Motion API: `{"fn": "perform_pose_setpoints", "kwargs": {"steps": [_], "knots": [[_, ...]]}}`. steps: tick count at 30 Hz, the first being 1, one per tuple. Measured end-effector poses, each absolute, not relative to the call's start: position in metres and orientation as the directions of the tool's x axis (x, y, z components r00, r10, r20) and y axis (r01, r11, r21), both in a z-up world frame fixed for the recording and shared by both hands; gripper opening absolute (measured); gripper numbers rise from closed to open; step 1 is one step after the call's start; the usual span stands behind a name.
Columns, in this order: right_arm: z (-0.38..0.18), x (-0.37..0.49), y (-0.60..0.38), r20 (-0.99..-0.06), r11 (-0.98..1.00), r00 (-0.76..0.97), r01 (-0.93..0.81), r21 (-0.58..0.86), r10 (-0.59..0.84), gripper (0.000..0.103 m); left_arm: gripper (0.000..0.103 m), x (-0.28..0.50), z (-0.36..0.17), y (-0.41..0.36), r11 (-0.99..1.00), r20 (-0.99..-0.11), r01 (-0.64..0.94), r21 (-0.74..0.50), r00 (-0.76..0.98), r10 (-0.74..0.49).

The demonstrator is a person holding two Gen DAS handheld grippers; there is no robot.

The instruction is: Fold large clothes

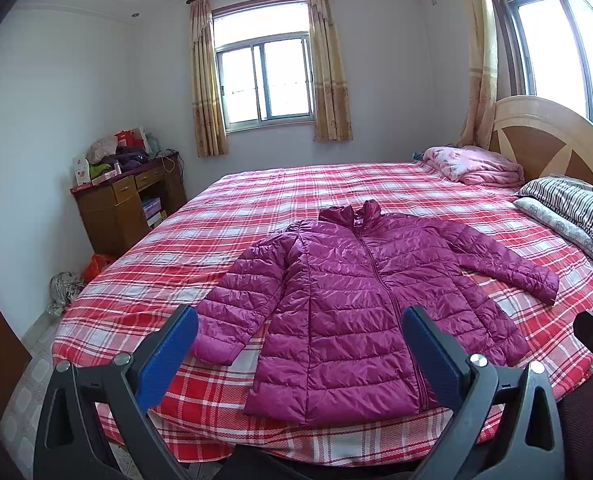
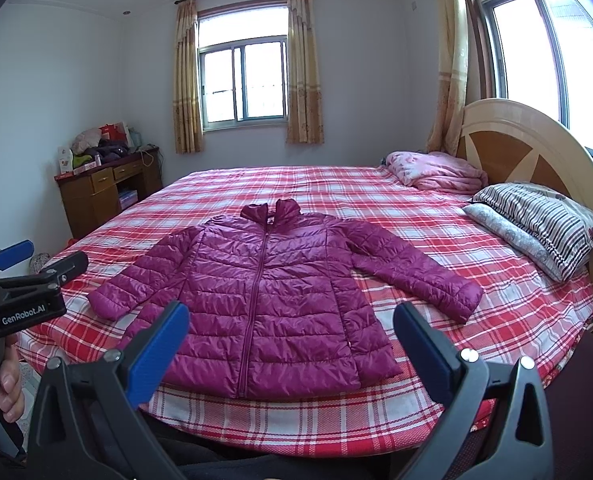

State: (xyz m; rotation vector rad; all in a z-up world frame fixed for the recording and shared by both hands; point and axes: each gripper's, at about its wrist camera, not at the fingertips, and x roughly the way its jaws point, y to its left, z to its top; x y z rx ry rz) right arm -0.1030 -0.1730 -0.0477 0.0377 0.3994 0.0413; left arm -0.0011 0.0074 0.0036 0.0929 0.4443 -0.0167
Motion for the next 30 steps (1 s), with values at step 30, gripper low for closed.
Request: {"fn": "perform_pose_setpoints", "kwargs": {"steps": [30], "knots": [[-0.109, -0.032, -0.225, -0.516, 0.989, 0.854, 0.009, 0.151, 0.07, 0.103, 0.102, 0.075, -0.046, 0.008, 0.995, -0.533, 0.05, 0.09, 0.846, 0.005]]}}
